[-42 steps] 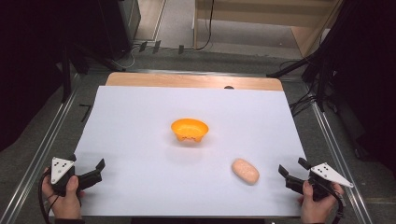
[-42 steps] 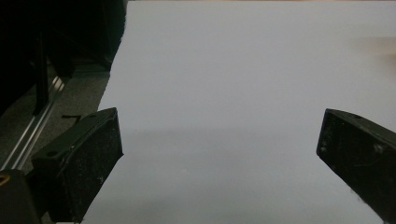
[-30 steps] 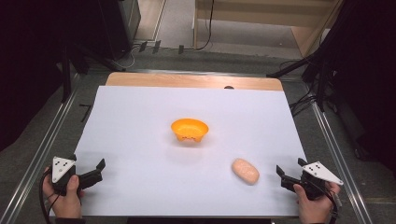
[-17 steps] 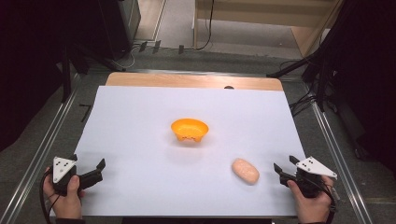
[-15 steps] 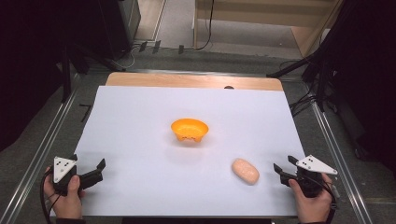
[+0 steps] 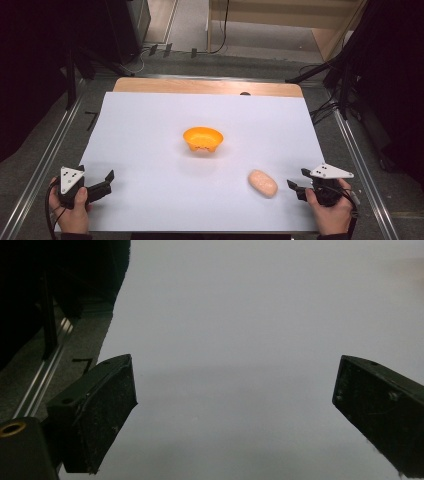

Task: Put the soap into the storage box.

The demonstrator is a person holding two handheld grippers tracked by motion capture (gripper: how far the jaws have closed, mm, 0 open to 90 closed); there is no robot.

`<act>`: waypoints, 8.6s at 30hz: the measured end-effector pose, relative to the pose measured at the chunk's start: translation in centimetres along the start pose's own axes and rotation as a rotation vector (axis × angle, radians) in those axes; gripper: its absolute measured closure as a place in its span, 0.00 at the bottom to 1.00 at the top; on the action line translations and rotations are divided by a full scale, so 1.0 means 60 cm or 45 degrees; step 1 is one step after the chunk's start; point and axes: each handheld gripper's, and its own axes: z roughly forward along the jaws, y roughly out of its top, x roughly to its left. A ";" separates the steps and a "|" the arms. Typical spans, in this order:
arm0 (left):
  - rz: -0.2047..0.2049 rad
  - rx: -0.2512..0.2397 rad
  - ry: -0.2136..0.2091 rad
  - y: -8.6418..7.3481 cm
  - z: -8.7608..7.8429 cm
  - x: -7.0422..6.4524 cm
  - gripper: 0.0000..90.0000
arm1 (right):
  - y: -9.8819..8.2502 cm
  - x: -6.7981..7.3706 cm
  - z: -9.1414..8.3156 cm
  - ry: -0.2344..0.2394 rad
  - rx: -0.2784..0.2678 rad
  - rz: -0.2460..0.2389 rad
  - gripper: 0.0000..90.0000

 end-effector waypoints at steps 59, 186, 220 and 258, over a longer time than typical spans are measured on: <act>0.042 -0.011 0.004 -0.001 -0.002 -0.005 0.06 | 0.083 0.090 0.081 0.260 0.425 0.000 0.30; 0.064 -0.006 -0.008 -0.001 0.000 -0.008 0.08 | 0.239 0.112 0.142 0.421 0.261 -0.495 0.37; 0.070 0.010 -0.058 0.000 0.001 -0.006 0.07 | 0.312 0.130 0.178 0.488 0.260 -0.589 0.37; 0.056 0.008 -0.071 -0.001 0.000 -0.003 0.07 | 0.384 0.169 0.254 0.601 0.300 -0.747 0.37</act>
